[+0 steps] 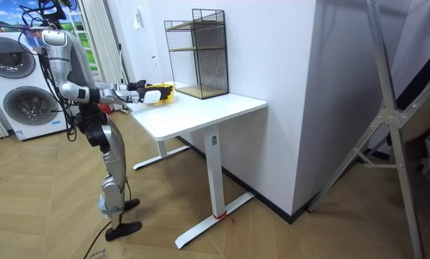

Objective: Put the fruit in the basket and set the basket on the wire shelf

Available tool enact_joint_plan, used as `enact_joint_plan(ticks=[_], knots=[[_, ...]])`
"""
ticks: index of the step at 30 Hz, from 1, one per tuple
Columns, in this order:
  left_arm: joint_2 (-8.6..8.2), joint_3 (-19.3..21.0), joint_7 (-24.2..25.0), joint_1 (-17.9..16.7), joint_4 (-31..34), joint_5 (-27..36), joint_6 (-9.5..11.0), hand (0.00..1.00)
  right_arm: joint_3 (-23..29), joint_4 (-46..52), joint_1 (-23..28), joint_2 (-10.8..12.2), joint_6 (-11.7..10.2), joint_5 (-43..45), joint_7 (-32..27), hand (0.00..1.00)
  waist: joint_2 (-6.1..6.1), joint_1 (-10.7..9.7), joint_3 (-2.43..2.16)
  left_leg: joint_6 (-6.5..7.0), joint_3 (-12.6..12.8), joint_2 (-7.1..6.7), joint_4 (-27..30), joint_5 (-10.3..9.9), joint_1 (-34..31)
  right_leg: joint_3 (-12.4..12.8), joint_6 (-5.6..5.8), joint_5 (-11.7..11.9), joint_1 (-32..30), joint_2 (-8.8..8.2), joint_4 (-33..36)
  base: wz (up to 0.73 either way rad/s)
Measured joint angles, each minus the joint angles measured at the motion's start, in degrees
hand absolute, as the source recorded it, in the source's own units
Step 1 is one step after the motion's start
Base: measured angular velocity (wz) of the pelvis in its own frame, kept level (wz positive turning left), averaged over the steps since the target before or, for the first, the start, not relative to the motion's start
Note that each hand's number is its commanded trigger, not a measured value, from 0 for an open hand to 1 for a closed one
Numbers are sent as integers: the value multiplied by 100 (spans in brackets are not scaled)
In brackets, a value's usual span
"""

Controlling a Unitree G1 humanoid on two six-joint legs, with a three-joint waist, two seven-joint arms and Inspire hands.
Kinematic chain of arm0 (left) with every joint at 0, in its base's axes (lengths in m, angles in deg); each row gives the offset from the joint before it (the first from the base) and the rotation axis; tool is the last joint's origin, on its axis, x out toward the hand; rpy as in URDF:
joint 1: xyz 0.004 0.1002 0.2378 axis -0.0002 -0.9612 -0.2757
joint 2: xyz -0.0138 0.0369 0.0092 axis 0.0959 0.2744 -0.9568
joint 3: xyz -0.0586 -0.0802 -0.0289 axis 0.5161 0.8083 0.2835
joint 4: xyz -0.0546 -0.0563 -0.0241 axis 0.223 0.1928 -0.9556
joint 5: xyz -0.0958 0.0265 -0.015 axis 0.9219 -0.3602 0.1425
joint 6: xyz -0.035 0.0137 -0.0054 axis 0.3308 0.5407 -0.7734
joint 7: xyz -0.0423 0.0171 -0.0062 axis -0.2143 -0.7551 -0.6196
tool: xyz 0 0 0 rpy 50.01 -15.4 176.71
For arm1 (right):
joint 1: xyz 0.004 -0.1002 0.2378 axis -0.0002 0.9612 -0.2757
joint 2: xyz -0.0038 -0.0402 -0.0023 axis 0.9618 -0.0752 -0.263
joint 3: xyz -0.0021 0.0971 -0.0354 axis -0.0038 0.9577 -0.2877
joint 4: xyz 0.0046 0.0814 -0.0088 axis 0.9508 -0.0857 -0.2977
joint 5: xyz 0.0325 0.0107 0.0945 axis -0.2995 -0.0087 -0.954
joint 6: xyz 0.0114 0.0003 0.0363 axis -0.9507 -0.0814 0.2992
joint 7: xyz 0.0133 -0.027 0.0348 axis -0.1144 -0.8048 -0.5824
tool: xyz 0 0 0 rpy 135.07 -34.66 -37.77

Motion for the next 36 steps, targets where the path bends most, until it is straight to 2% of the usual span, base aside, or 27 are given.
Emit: enact_joint_plan(ticks=[10, 13, 16, 18, 20, 21, 23, 28, 32, 36], knots=[[-4, -22, -106, 25, 20, -4, 93, 0, -46, -163, -139, 105, -108, 300, -10, 0, -85, 1, 39, 0, 3, 1, 15, 1, 44, 20, -1, 0, -34, 3, 9, 0], [-18, -73, -307, 157, 19, -5, 97, 0, -46, -201, -253, 128, -126, 330, -14, 0, -128, -1, 66, 0, 3, 2, 24, 1, 30, 16, -1, 0, -31, 2, 39, 0], [-34, -85, -489, 251, 83, -2, 109, 0, -47, -199, -385, 158, -155, 354, -15, 0, -147, -4, 62, 1, 7, 4, 27, 1, 26, 26, 0, 0, -59, 3, 78, 0], [-50, -115, -586, 339, 138, 36, 182, 0, -50, -198, -460, 172, -261, 355, -23, 0, -155, -5, 58, 2, 17, 4, 26, 1, 38, 38, 0, 0, -52, 3, 78, -2], [-53, -239, -743, 477, 147, 105, 387, 0, -84, -199, -583, 176, -412, 354, -115, 0, -155, -6, 57, 3, 17, 4, 15, 2, 80, 37, 0, 0, -22, 2, 76, 0], [-66, -255, -783, 490, 167, 106, 416, 0, -98, -198, -606, 178, -456, 354, -140, 0, -156, -7, 57, 3, 17, 4, 14, 2, 91, 36, 0, 0, -22, 2, 75, 0], [-136, -288, -861, 505, 289, 103, 515, 0, -119, -197, -666, 196, -579, 354, -218, 0, -158, -8, 54, 2, 17, 6, 1, 2, 98, 30, 0, 0, -31, 5, 74, 0], [-189, -325, -1029, 510, 611, 125, 591, 0, -167, -121, -679, 212, -629, 354, -395, 0, -151, -12, 45, 2, 20, 10, -2, 2, 87, 30, 0, 0, -27, 8, 77, 0], [-191, -353, -1079, 512, 937, 136, 770, 0, -266, -71, -743, 236, -800, 351, -530, 0, -159, -13, 29, 4, 21, 6, 3, 6, 110, 35, 0, 0, 2, 4, 76, 0], [-191, -355, -1090, 512, 947, 168, 883, 0, -279, 64, -743, 279, -836, 351, -532, 0, -166, -20, 24, 4, 21, 4, 3, 6, 207, 34, 0, 0, 88, 3, 71, 0]])
